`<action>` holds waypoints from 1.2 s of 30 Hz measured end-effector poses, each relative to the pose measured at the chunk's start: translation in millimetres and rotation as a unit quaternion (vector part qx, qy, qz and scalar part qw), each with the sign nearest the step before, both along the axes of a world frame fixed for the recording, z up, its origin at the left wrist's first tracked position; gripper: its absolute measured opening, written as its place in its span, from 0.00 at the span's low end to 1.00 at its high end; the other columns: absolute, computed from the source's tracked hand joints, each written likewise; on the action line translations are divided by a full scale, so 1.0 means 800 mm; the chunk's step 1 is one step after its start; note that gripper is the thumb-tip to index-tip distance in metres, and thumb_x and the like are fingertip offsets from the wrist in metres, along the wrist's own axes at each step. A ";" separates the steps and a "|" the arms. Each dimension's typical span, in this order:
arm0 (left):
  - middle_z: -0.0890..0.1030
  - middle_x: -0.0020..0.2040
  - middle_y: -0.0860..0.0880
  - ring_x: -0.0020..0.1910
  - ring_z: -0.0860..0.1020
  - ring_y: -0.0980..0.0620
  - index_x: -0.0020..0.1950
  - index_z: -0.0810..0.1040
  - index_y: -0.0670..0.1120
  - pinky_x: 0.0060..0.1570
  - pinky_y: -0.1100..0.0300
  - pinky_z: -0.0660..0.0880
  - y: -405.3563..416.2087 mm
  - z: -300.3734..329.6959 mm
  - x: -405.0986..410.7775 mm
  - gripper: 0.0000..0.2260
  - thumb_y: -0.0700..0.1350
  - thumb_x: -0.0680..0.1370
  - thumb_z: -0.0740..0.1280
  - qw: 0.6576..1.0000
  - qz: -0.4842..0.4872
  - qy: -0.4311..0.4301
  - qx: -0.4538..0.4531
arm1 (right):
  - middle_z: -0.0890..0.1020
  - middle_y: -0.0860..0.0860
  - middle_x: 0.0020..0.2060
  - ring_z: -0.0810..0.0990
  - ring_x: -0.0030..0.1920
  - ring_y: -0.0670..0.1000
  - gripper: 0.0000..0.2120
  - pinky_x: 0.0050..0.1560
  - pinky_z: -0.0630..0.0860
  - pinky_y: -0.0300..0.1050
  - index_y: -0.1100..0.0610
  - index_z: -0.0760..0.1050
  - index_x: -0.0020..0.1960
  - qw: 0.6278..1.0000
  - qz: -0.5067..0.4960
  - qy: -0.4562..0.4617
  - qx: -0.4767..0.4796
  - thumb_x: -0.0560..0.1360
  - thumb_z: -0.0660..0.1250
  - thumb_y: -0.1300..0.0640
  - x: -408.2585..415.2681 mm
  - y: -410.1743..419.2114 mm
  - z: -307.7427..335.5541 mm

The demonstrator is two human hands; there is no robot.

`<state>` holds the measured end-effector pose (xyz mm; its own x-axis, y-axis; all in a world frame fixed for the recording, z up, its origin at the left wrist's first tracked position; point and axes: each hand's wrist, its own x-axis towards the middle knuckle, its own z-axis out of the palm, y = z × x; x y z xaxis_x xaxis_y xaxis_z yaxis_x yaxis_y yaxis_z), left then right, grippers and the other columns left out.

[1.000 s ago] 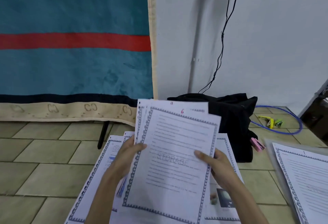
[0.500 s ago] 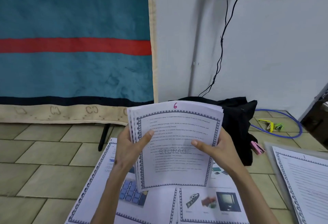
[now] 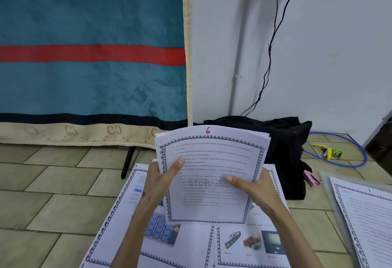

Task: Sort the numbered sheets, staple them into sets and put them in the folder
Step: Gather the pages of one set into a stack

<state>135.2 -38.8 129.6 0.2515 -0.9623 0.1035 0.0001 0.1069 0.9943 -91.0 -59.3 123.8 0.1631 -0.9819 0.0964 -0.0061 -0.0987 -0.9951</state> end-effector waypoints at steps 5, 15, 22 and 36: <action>0.85 0.41 0.53 0.42 0.84 0.55 0.43 0.81 0.48 0.37 0.63 0.80 0.001 -0.011 0.014 0.20 0.54 0.57 0.78 0.998 -0.025 -0.053 0.033 | 0.86 0.41 0.40 0.84 0.42 0.43 0.14 0.46 0.82 0.53 0.46 0.82 0.41 0.998 -0.003 0.070 -0.005 0.63 0.78 0.63 -0.010 0.002 -0.004; 0.81 0.30 0.66 0.33 0.80 0.66 0.38 0.78 0.54 0.31 0.72 0.76 -0.003 0.008 0.000 0.09 0.40 0.71 0.73 0.996 0.000 -0.092 -0.014 | 0.86 0.46 0.41 0.85 0.43 0.46 0.10 0.38 0.80 0.36 0.56 0.81 0.47 0.999 -0.038 -0.014 -0.030 0.67 0.74 0.65 0.002 -0.003 0.004; 0.82 0.30 0.61 0.33 0.81 0.63 0.38 0.80 0.49 0.29 0.70 0.76 -0.004 -0.018 -0.004 0.08 0.38 0.68 0.75 0.998 0.050 -0.031 0.008 | 0.85 0.39 0.36 0.84 0.39 0.41 0.11 0.34 0.77 0.30 0.51 0.80 0.44 1.000 -0.002 0.031 -0.003 0.66 0.76 0.64 0.002 -0.004 -0.021; 0.82 0.30 0.63 0.34 0.81 0.64 0.40 0.79 0.51 0.31 0.71 0.76 -0.006 -0.061 0.007 0.10 0.39 0.66 0.77 0.994 0.000 -0.051 0.094 | 0.86 0.52 0.48 0.84 0.49 0.51 0.26 0.48 0.81 0.44 0.56 0.81 0.52 0.997 0.013 -0.030 0.075 0.56 0.81 0.52 0.007 -0.009 -0.055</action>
<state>140.8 -44.0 80.5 0.2500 -0.9667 -0.0542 -0.1009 -0.0817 0.9915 -85.0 -66.2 79.7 0.1879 -0.9813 -0.0405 0.0546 0.0516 -0.9972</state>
